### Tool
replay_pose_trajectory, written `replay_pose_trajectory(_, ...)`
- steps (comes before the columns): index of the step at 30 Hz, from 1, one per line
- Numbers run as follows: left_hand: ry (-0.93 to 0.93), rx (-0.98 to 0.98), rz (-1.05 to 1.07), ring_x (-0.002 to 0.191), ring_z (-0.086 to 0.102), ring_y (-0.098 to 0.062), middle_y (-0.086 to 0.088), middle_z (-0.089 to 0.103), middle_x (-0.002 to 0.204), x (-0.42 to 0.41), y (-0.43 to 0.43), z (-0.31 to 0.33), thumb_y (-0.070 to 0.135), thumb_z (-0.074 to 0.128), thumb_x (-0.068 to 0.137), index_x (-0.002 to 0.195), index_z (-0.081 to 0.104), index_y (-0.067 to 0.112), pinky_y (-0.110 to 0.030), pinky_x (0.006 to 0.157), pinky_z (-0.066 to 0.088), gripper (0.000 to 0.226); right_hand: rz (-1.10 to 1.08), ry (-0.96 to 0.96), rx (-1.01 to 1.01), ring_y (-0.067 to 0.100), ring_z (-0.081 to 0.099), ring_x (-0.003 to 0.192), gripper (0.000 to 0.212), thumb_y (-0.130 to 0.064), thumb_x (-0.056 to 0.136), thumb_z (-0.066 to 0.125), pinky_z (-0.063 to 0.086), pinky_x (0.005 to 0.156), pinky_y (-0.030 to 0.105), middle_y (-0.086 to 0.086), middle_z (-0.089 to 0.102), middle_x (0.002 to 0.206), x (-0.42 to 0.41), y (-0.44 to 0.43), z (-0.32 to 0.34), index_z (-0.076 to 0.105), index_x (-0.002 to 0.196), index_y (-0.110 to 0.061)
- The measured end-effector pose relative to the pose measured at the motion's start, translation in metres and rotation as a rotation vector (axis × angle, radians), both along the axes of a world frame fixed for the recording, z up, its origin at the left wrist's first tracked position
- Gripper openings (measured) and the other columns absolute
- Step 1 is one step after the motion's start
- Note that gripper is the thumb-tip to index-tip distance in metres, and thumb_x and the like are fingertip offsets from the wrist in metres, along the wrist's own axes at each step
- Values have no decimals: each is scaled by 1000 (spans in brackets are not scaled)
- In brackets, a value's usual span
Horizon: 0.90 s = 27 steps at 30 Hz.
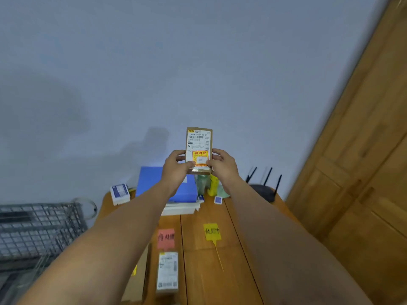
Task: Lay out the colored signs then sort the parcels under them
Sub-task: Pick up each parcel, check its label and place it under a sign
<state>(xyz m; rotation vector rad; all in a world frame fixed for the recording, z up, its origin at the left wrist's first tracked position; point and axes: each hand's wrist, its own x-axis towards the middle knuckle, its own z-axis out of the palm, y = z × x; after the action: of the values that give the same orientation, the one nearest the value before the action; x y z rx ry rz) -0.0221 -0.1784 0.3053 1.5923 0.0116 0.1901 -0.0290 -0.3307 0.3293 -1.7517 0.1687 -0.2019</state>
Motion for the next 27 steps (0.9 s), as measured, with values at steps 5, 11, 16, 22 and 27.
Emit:
replay_pose_trajectory(5, 135, 34, -101, 105, 69, -28, -5, 65, 123, -20, -51, -68, 8, 73, 88, 131, 57, 16, -25, 65, 54, 47, -47, 138, -17, 22, 71, 101, 40, 2, 87, 64, 60, 89, 45, 6, 73, 117, -32, -53, -64, 59, 121, -20)
replay_pose_trajectory(11, 334, 31, -159, 97, 73, -26, -7, 69, 120, -45, -105, -154, 4, 69, 90, 118, 56, 14, -42, 81, 64, 32, -27, 303, -15, 10, 65, 84, 48, 9, 84, 65, 51, 58, 19, 9, 69, 124, -60, -103, -144, 59, 125, -15)
replay_pose_trajectory(16, 453, 51, -79, 96, 73, -20, -5, 70, 118, -59, -150, -216, 6, 69, 92, 120, 56, 12, -37, 80, 63, 32, 52, 488, -10, 20, 65, 97, 63, 8, 89, 64, 60, 74, 36, 5, 66, 117, -59, -145, -211, 50, 144, -18)
replay_pose_trajectory(22, 556, 118, 59, 85, 65, -4, -1, 68, 114, -75, -178, -285, 7, 67, 94, 122, 57, 10, -17, 58, 50, 29, 136, 599, -19, 22, 62, 101, 62, 12, 90, 61, 58, 74, 35, 10, 64, 127, -55, -171, -274, 51, 143, -16)
replay_pose_trajectory(27, 623, 146, 99, 92, 68, -16, -5, 67, 116, -79, -176, -330, 6, 66, 95, 121, 57, 8, -25, 69, 57, 27, 191, 673, -14, 23, 64, 103, 59, 11, 90, 61, 58, 70, 34, 1, 62, 112, -56, -169, -322, 53, 141, -19)
